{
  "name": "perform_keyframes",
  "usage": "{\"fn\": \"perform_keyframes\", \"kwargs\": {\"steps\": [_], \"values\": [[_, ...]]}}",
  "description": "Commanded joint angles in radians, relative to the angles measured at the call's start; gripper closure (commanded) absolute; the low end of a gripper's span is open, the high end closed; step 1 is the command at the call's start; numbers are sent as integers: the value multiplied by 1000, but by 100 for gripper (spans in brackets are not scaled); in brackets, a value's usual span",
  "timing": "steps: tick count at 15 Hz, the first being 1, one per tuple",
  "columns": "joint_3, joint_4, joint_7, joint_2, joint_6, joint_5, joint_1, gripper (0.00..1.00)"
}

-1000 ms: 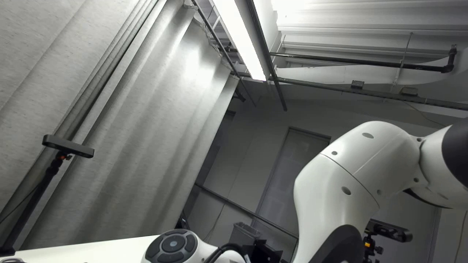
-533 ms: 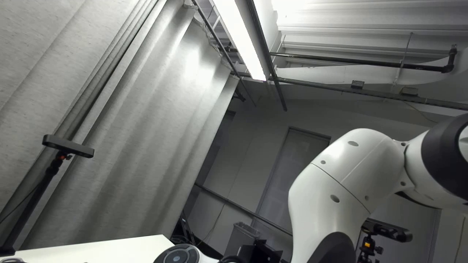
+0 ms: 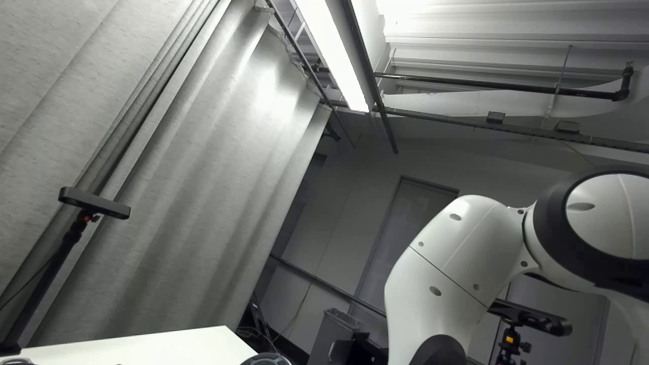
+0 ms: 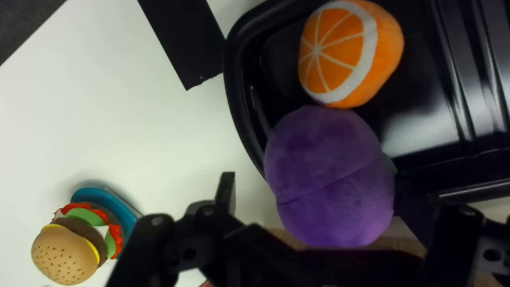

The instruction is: Pick up the three toys and place them in the basket.

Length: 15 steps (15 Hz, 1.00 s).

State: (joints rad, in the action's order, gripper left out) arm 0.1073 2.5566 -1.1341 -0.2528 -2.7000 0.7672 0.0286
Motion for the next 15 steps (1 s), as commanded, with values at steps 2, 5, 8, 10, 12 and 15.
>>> {"fn": "perform_keyframes", "kwargs": {"steps": [2,5,8,10,12,15], "values": [[19,-10,13,-35,-74,-1,-32,26],[15,-5,16,-32,-82,-10,-38,41],[-5,3,26,-9,-69,-25,-31,64],[-40,14,46,21,-51,-46,-21,77],[-93,24,84,57,-31,-89,-18,88],[-129,15,199,135,31,-205,42,94]]}}
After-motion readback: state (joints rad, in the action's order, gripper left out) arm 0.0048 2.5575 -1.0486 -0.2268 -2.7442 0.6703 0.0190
